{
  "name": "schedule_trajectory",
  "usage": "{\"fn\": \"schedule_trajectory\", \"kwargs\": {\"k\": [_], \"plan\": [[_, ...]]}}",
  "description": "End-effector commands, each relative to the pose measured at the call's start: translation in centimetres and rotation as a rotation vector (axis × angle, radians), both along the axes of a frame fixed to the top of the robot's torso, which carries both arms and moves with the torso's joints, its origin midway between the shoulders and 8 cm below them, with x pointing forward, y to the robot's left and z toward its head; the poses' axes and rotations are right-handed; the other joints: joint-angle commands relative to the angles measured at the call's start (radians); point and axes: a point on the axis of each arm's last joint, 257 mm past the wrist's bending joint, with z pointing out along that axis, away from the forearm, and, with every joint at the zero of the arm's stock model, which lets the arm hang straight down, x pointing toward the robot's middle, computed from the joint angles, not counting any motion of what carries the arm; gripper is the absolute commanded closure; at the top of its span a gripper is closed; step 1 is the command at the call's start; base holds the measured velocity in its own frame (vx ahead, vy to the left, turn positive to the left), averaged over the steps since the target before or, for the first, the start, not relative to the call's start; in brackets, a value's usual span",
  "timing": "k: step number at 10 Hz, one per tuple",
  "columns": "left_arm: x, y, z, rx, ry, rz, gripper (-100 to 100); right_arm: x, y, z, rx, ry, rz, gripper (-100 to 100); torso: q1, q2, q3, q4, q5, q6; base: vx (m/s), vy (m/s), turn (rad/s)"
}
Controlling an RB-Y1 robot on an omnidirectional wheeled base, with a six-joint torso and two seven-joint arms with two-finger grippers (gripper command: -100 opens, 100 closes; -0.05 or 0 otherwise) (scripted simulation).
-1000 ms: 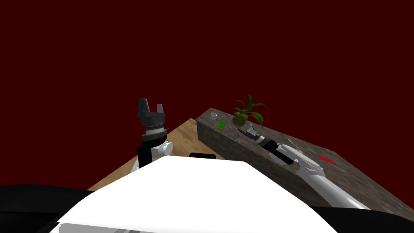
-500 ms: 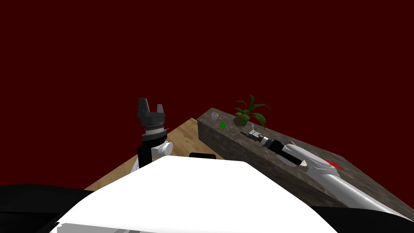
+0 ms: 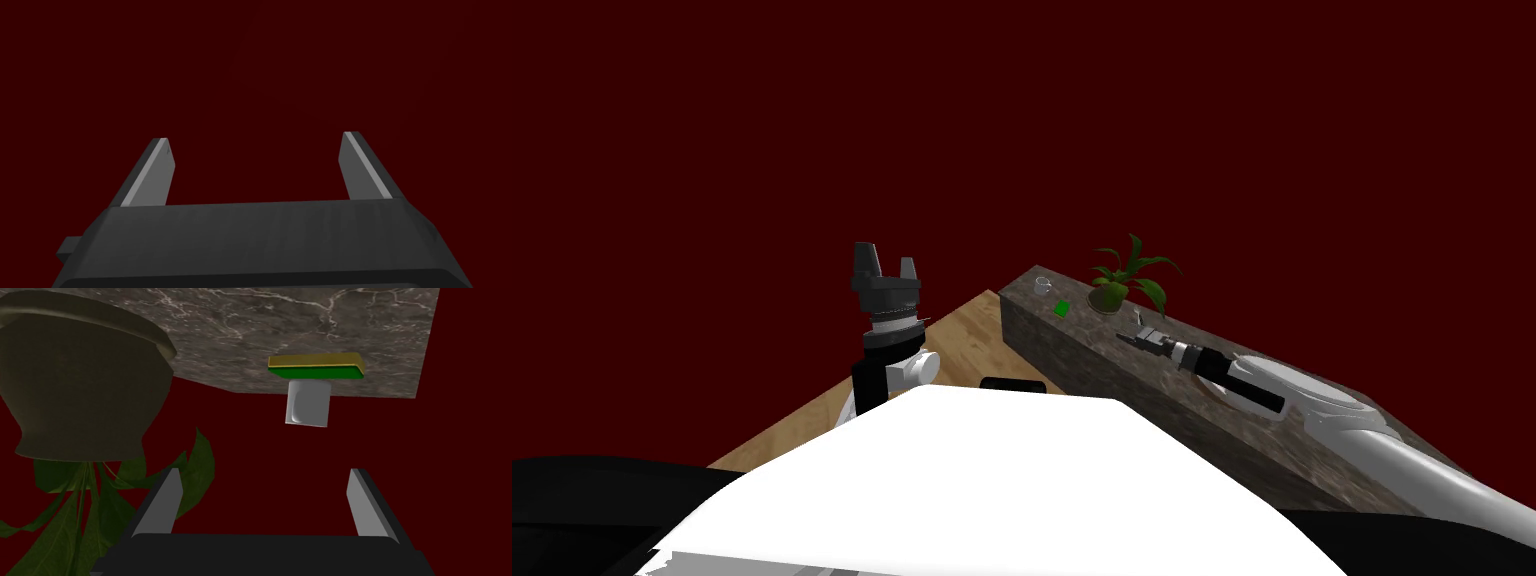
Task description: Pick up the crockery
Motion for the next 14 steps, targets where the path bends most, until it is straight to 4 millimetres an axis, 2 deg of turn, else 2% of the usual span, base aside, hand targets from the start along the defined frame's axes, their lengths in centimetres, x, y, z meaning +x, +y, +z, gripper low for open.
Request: {"fn": "schedule_trajectory", "kwargs": {"k": [1,2,4,5,7,8,10,11,13,14], "plan": [[0.0,0.0,0.0,0.000,0.000,0.000,0,-1.4,-2.3,-1.5,-0.061,0.072,-0.007,-100,0.000,0.000,0.000,0.000,0.000,0.000,-0.072,-0.099,0.110],[0.0,0.0,0.0,0.000,0.000,0.000,0,-1.4,-2.6,-1.3,-0.071,0.074,-0.006,-100,-0.002,0.001,0.000,0.000,0.000,0.000,-0.041,-0.089,0.036],[0.0,0.0,0.0,0.000,0.000,0.000,0,-3.6,-5.7,-2.9,-0.149,0.170,-0.015,-100,-0.001,0.000,0.000,0.000,0.000,0.000,-0.066,-0.095,0.072],[0.0,0.0,0.0,0.000,0.000,0.000,0,-3.6,-6.1,-2.7,-0.159,0.172,-0.018,-100,-0.002,0.001,0.001,0.000,-0.001,0.000,-0.061,-0.086,0.038],[0.0,0.0,0.0,0.000,0.000,0.000,0,-6.1,-9.4,-3.7,-0.237,0.268,-0.032,-100,-0.001,0.000,0.000,0.000,0.000,0.000,-0.052,-0.093,0.059],[0.0,0.0,0.0,0.000,0.000,0.000,0,-6.1,-9.5,-3.6,-0.241,0.268,-0.031,-100,-0.002,0.000,0.000,0.000,0.000,0.000,-0.047,-0.103,0.037],[0.0,0.0,0.0,0.000,0.000,0.000,0,-8.6,-12.6,-4.1,-0.311,0.355,-0.045,-100,-0.002,0.000,0.000,0.000,-0.001,0.000,-0.072,-0.113,0.052],[0.0,0.0,0.0,0.000,0.000,0.000,0,-8.6,-12.7,-4.0,-0.313,0.355,-0.045,-100,-0.004,0.001,0.001,0.000,-0.001,0.000,-0.063,-0.079,0.039],[0.0,0.0,0.0,0.000,0.000,0.000,0,-10.9,-15.3,-4.1,-0.373,0.432,-0.057,-100,0.001,0.000,0.000,0.000,0.000,0.000,-0.060,-0.065,0.050],[0.0,0.0,0.0,0.000,0.000,0.000,0,-10.9,-15.3,-4.1,-0.373,0.432,-0.057,-100,0.000,0.000,0.000,0.000,0.000,0.000,-0.040,-0.059,0.020]]}}
